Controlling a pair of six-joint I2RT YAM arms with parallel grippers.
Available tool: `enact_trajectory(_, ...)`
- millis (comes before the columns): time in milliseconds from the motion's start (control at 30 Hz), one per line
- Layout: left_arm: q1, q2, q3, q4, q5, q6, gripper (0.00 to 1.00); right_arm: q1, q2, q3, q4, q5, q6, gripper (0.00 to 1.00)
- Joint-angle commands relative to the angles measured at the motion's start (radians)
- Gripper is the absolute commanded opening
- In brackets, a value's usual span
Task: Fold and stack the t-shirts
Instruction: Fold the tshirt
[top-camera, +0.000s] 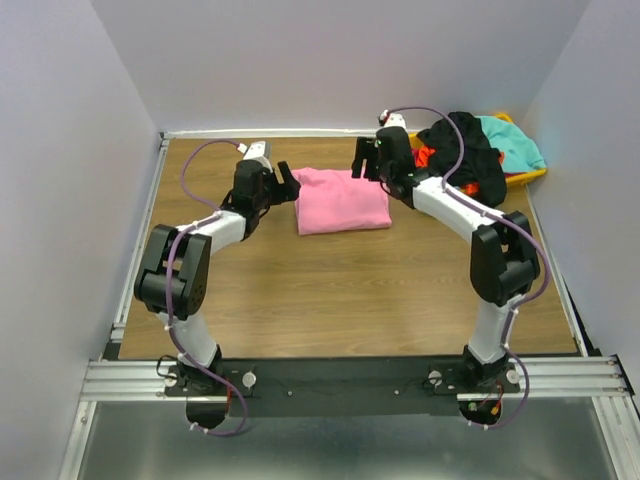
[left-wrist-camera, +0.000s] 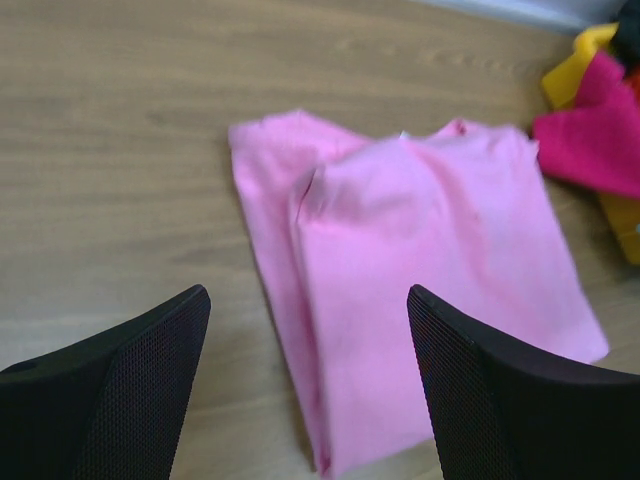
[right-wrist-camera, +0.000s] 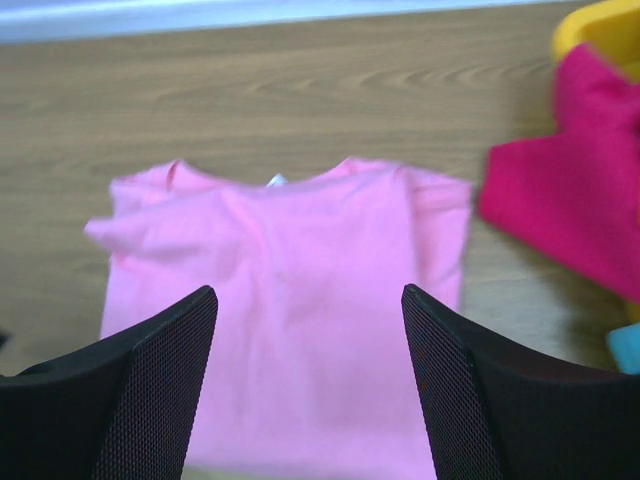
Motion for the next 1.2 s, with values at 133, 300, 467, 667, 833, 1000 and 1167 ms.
enact_trajectory(133, -0.003, -0.043, -0.170, 0.147, 0.117, -0.008, 0.88, 0.049, -0.052, -0.205, 0.197, -0.355, 0.046, 0.80)
enact_trajectory(300, -0.003, -0.023, -0.217, 0.232, 0.183, -0.046, 0.88, 0.049, -0.001, -0.222, 0.211, -0.416, 0.055, 0.79)
enact_trajectory(467, -0.006, 0.003, -0.240, 0.281, 0.218, -0.060, 0.88, 0.049, 0.057, -0.231, 0.211, -0.393, 0.058, 0.79)
enact_trajectory(667, -0.006, 0.034, -0.230, 0.272, 0.197, -0.063, 0.88, 0.049, 0.117, -0.247, 0.211, -0.349, 0.071, 0.79)
enact_trajectory(833, -0.007, 0.063, -0.210, 0.263, 0.183, -0.067, 0.88, 0.047, 0.149, -0.250, 0.194, -0.304, 0.086, 0.79)
enact_trajectory(1000, -0.013, 0.106, -0.182, 0.253, 0.183, -0.074, 0.88, 0.037, 0.187, -0.241, 0.166, -0.300, 0.113, 0.79)
enact_trajectory(1167, -0.017, 0.148, -0.144, 0.233, 0.167, -0.080, 0.88, 0.034, 0.189, -0.251, 0.163, -0.303, 0.120, 0.79)
